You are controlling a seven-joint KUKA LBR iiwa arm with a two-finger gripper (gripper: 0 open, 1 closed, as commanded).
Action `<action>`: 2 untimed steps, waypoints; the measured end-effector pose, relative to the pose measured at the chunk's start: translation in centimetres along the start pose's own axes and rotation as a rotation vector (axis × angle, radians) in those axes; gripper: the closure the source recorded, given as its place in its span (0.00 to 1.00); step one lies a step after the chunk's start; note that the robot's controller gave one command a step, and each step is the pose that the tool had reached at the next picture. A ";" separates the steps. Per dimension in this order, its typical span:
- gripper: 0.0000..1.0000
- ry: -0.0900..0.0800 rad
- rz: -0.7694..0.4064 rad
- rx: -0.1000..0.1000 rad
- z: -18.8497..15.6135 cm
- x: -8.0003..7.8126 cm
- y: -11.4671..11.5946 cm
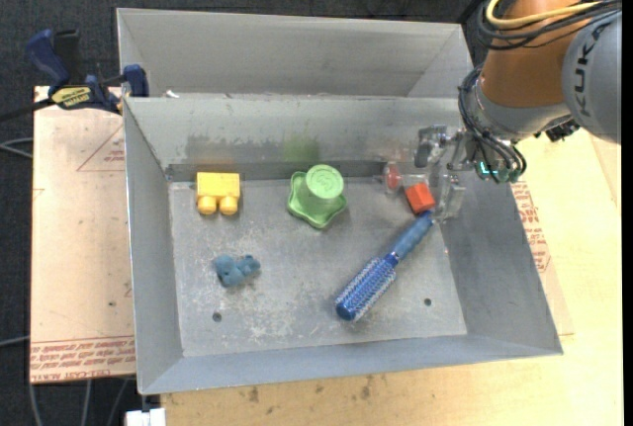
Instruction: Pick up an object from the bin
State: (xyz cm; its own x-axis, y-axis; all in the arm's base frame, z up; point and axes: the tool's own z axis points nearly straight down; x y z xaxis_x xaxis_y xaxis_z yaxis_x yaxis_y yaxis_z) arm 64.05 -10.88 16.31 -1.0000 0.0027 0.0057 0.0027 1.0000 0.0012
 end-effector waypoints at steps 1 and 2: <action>0.00 0.000 -0.523 -0.002 9.6 5.3 7.6; 0.00 -0.007 -0.691 0.002 6.3 7.0 8.5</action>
Offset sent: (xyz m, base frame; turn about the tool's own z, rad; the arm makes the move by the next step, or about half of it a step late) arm -0.0522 0.0730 -0.0931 -0.5223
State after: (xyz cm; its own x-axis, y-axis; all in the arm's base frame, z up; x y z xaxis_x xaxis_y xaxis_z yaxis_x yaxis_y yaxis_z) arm 57.01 -2.38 10.06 -0.7722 -0.6353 -0.0021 -0.6353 0.7722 0.0000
